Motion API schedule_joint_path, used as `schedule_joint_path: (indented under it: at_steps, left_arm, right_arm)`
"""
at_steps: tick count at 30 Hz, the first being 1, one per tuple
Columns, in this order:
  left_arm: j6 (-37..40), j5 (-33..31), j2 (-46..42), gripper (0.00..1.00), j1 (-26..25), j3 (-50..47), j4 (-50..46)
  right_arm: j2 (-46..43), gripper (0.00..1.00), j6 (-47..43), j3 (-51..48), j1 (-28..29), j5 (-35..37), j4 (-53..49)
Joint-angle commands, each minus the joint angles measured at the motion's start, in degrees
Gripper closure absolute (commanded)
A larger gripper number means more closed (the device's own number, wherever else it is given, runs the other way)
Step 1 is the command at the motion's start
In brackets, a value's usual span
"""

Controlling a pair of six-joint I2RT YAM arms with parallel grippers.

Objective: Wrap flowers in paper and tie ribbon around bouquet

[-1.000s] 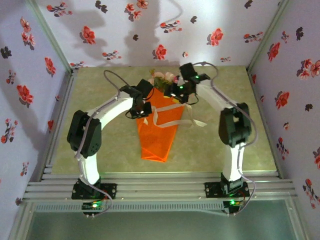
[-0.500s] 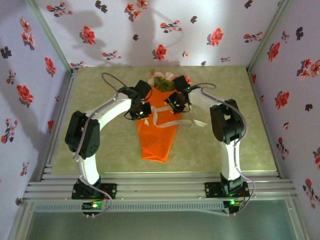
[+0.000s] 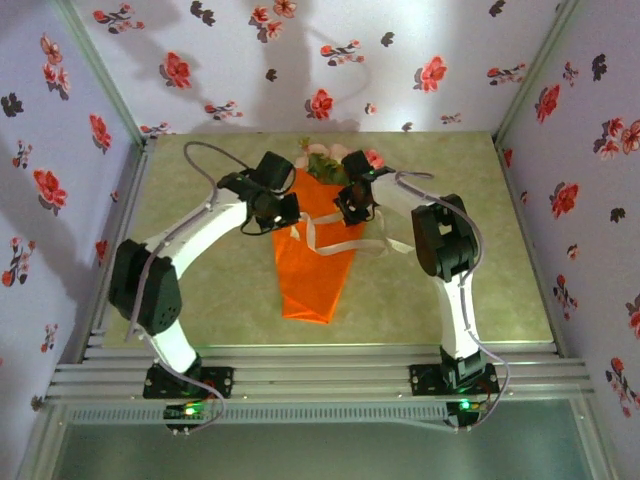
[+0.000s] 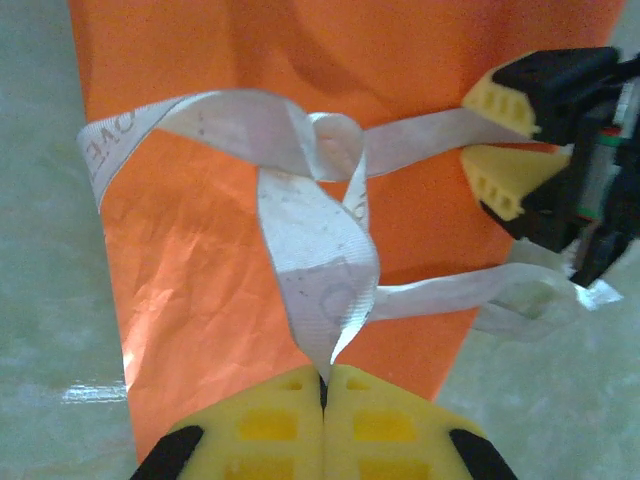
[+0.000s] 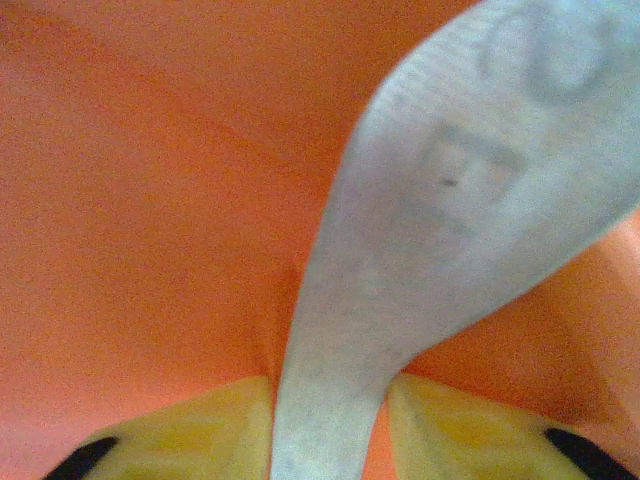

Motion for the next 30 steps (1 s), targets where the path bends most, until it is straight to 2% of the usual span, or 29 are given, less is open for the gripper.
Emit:
schedule_joint_path:
  at_steps: [1, 4, 8, 9, 16, 22, 30]
  left_arm:
    - [-1.3, 0.4, -5.3, 1.00, 0.7, -1.6, 2.8]
    - [-1.7, 0.4, -8.2, 1.00, 1.3, -3.2, 4.3]
    - [-2.9, 0.6, -11.8, 1.00, 2.7, -6.0, 6.5]
    - [-3.2, 0.6, -12.5, 1.00, 3.1, -6.8, 6.7]
    - [-6.2, -0.7, -18.0, 1.00, 9.7, -11.8, 6.6]
    - [-7.7, -3.5, -21.8, 1.00, 17.8, -13.5, 5.9]
    - [-11.5, -14.4, -20.7, 1.00, 27.6, -12.3, -6.5]
  right_arm:
    - [2.7, 0.71, 2.2, 1.5, -0.3, 3.6, -3.4]
    - [3.1, 0.80, 2.4, 2.3, -0.5, 3.6, -3.9]
    - [2.0, 0.99, 1.9, 2.2, -0.4, 4.7, -4.8]
    - [1.4, 1.00, 1.8, 1.9, -0.4, 5.0, -4.7]
    - [-4.5, 1.00, -1.1, -0.6, -0.7, 8.2, -5.3]
    - [-8.4, 1.00, -5.2, -4.1, -2.3, 6.7, -5.3]
    - [-11.9, 1.00, -9.4, -8.8, -4.6, 7.8, -5.5]
